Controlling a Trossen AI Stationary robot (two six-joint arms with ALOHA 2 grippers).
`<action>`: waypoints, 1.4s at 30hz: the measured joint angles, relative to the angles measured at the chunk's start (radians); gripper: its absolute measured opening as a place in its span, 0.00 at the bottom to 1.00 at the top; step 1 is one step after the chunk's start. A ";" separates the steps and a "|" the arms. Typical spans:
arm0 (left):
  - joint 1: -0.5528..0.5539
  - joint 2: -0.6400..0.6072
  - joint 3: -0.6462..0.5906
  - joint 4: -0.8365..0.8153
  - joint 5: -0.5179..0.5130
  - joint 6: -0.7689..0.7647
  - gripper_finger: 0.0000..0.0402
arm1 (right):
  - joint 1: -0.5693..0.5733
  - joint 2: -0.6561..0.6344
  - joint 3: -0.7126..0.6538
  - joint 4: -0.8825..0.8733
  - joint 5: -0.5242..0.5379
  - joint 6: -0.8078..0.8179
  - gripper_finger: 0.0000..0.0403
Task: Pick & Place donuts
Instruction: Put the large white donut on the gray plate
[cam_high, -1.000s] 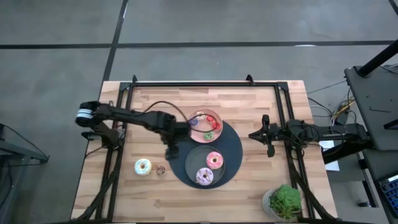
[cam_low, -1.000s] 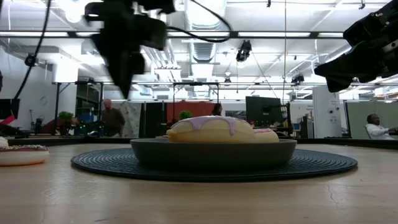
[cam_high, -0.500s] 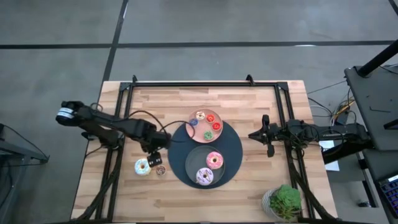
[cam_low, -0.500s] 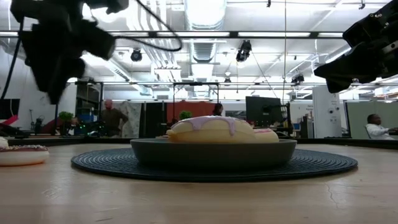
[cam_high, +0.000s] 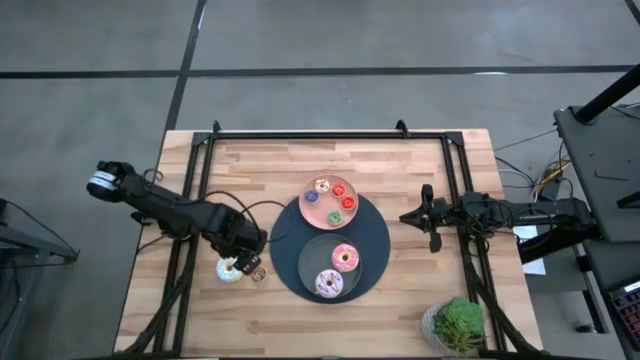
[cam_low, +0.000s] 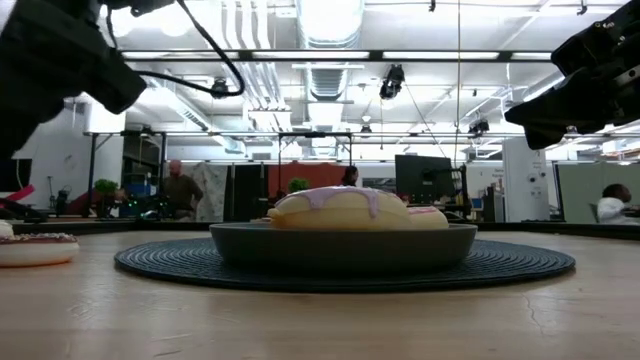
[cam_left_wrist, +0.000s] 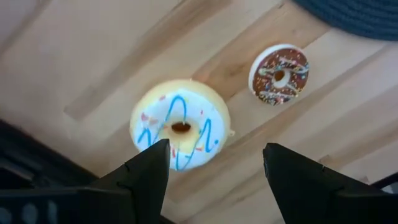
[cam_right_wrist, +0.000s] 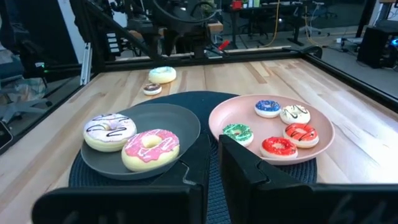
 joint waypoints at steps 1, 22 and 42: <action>-0.011 0.000 -0.001 0.000 0.002 -0.019 0.57 | 0.000 0.000 0.000 0.000 0.000 0.000 0.07; -0.211 0.000 0.040 0.009 -0.127 -0.386 0.57 | 0.000 0.000 0.000 0.000 0.000 0.000 0.07; -0.217 0.093 0.025 0.053 -0.166 -0.408 0.57 | 0.000 0.000 0.000 0.000 0.000 0.000 0.07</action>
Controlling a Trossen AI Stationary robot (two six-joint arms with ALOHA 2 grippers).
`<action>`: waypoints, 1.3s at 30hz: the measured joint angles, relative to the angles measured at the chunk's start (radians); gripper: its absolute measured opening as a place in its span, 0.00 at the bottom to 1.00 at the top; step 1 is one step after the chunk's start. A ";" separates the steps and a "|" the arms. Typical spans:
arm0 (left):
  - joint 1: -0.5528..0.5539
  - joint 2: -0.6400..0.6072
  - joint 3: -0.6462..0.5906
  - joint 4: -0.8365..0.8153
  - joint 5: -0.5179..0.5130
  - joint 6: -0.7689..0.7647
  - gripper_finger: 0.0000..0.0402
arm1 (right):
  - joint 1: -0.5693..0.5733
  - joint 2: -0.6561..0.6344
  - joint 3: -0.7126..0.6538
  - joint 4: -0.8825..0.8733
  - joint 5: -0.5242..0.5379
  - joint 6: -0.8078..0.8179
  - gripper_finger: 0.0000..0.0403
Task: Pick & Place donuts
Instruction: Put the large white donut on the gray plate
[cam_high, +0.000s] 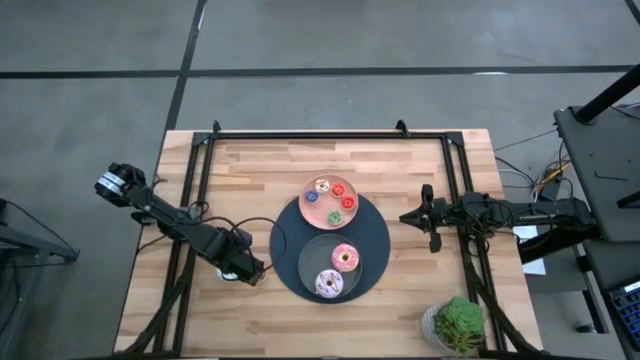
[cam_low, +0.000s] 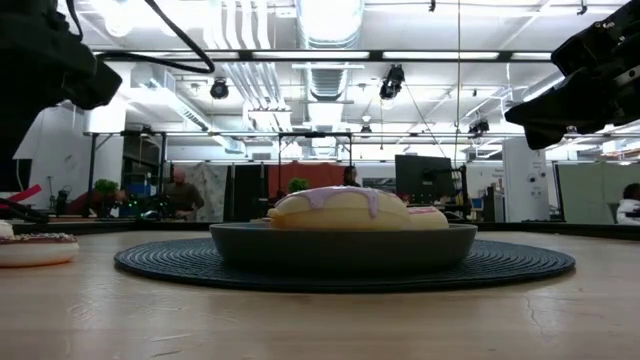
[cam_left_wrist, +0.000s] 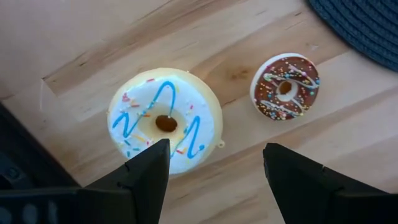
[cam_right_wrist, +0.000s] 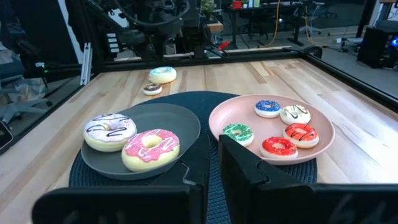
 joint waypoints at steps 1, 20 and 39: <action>0.000 0.004 -0.003 0.008 0.000 0.000 0.57 | 0.000 0.000 0.000 0.000 0.000 0.000 0.07; -0.006 0.031 -0.089 0.138 0.035 -0.034 0.57 | 0.000 0.000 0.000 0.000 0.000 0.000 0.07; -0.011 0.030 -0.164 0.192 0.049 -0.029 0.57 | 0.000 0.000 0.000 0.000 0.000 0.000 0.07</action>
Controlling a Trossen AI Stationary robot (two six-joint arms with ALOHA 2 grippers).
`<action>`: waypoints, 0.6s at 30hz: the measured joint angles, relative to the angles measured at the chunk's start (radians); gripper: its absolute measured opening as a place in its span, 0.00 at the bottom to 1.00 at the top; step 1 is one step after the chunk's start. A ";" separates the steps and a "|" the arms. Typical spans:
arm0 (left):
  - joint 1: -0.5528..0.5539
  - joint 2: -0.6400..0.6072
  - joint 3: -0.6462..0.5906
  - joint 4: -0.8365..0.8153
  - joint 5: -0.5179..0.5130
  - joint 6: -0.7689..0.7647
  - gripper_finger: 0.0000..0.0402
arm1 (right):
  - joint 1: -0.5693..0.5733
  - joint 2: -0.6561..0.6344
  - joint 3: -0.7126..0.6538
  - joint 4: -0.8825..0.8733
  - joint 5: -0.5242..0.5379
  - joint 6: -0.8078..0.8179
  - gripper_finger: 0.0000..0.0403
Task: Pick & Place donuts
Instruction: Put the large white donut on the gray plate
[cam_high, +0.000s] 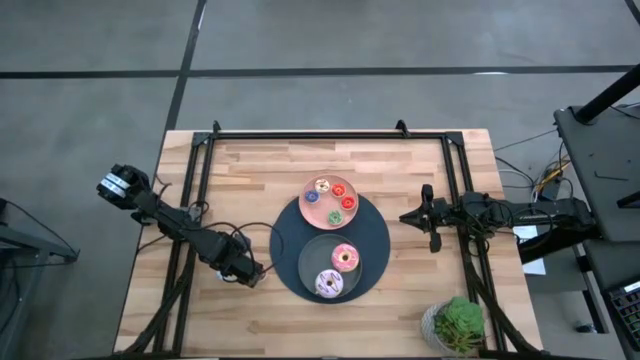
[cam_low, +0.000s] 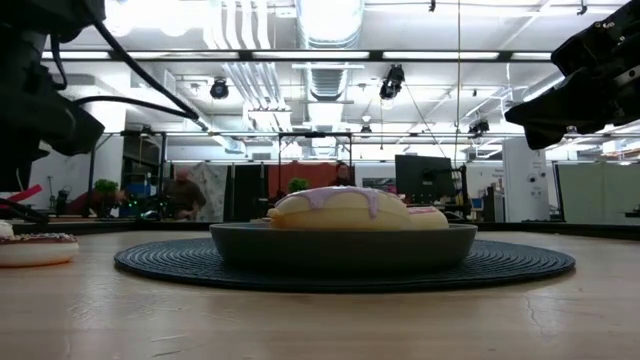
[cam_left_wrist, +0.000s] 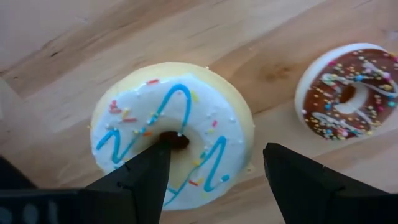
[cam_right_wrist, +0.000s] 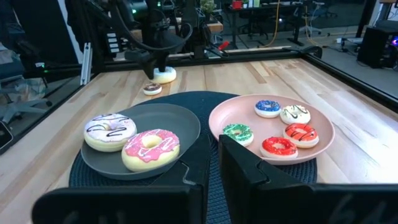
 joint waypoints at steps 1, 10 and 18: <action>0.000 0.000 -0.004 0.003 0.000 0.000 0.57 | 0.000 0.000 0.000 0.000 0.000 0.000 0.07; 0.000 0.000 -0.034 0.059 -0.002 0.001 0.57 | 0.000 0.000 0.000 0.000 0.000 0.000 0.07; 0.000 0.000 -0.044 0.078 -0.006 0.002 0.55 | 0.000 0.000 0.000 0.000 0.000 0.000 0.07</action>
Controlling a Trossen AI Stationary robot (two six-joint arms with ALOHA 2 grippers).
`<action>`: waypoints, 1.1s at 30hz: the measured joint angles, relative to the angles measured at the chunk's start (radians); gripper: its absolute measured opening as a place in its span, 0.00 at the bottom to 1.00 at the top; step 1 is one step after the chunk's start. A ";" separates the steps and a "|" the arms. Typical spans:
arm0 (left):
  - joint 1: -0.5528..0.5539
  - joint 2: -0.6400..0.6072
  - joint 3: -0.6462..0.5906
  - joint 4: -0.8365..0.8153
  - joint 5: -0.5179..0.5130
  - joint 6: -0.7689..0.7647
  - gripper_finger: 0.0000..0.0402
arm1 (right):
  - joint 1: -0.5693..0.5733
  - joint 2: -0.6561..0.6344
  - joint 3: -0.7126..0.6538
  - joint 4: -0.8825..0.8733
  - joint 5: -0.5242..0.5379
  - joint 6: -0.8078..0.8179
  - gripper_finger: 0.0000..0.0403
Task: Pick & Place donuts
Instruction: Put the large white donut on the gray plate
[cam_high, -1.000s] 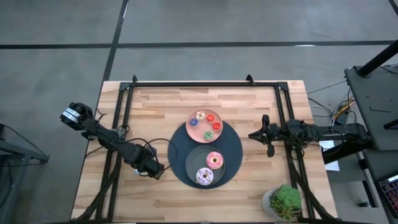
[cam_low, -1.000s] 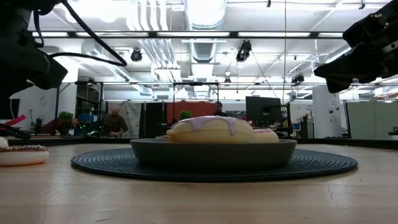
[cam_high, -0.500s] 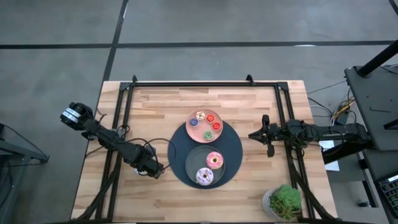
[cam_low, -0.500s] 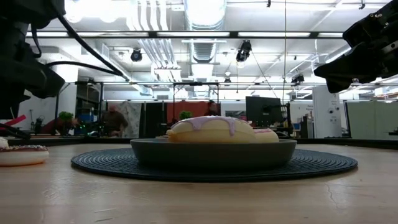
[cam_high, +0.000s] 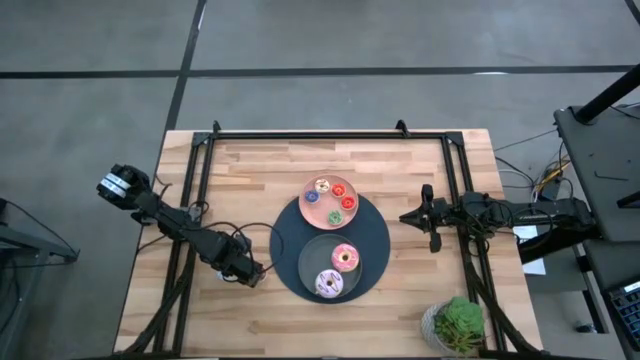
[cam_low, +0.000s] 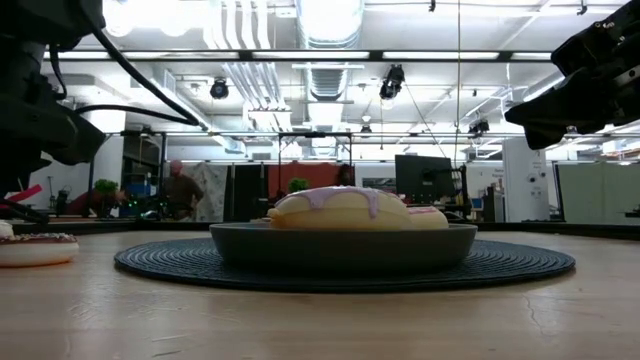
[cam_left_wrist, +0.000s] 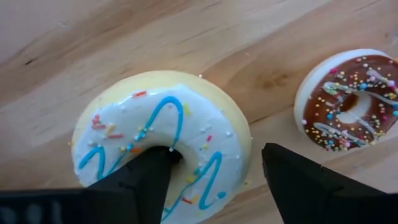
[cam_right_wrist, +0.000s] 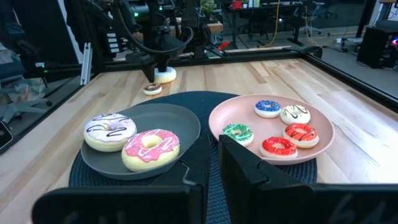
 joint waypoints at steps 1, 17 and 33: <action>0.000 0.000 0.000 0.000 -0.002 0.000 0.55 | 0.000 0.000 0.000 0.000 0.000 0.000 0.07; 0.002 0.000 0.000 0.000 -0.001 0.006 0.42 | 0.000 0.000 0.000 0.000 0.000 0.000 0.07; 0.001 0.000 0.000 0.001 0.001 0.007 0.38 | 0.000 0.000 0.000 0.000 0.000 0.000 0.07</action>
